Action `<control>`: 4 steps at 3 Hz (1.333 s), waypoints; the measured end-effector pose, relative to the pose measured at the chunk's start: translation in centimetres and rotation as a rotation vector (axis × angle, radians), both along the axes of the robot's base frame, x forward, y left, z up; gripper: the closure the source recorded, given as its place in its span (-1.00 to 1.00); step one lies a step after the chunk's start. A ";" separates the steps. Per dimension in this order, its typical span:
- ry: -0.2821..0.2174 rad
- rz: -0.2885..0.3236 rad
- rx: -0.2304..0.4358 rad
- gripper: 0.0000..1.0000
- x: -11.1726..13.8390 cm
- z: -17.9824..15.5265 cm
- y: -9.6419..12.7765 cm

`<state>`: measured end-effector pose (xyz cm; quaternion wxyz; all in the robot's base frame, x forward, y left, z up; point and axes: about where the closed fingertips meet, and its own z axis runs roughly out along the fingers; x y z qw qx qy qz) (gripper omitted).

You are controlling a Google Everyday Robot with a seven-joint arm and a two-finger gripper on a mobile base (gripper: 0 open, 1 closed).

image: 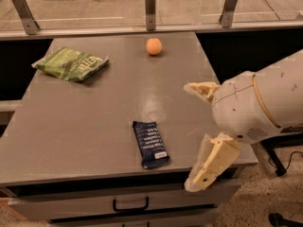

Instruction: Move rxbar blueberry near green jalapeno chip bag

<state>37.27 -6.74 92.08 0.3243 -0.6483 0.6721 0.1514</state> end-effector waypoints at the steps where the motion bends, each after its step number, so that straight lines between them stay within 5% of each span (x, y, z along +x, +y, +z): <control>1: -0.015 -0.061 0.043 -1.00 0.8 -0.1 0.9; 4: -0.014 -0.397 0.198 -1.00 5.1 -3.4 3.4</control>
Offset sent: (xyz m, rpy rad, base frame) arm 0.0463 0.0237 -0.0238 0.1988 -0.0105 -0.3882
